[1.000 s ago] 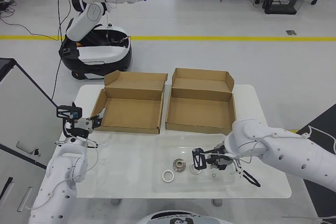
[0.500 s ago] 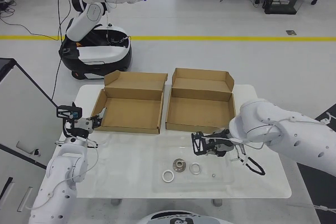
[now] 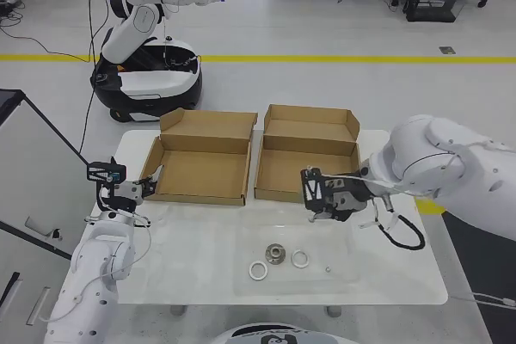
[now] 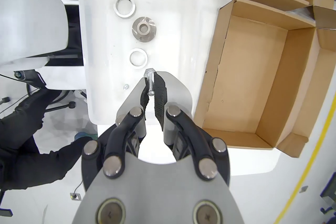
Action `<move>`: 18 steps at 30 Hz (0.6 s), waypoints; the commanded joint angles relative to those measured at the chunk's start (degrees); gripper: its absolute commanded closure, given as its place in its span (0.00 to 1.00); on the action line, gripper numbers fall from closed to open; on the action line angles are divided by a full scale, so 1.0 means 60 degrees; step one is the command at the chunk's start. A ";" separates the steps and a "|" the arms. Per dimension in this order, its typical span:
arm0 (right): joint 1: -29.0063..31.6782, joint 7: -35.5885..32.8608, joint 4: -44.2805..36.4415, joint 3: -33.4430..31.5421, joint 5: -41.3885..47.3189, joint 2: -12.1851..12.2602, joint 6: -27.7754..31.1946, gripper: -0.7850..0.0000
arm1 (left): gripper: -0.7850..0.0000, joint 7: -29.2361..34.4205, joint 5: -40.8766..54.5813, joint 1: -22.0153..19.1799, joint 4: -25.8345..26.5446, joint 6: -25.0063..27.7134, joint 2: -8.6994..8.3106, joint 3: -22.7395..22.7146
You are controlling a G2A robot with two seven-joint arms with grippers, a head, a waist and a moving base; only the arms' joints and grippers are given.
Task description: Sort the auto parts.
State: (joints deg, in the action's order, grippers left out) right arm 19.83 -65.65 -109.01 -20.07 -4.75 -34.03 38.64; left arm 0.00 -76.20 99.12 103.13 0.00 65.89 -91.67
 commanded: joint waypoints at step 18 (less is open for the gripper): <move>-0.0820 0.0550 0.1277 -0.0389 0.3312 0.0200 0.0550 1.00 | 0.00 0.0000 0.0000 0.0000 0.0000 0.0000 0.0000 0.0000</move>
State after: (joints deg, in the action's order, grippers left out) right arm 14.90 -62.33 -101.32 -22.40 15.22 -32.83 41.95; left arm 0.00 -76.20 99.12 103.13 0.00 65.89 -91.67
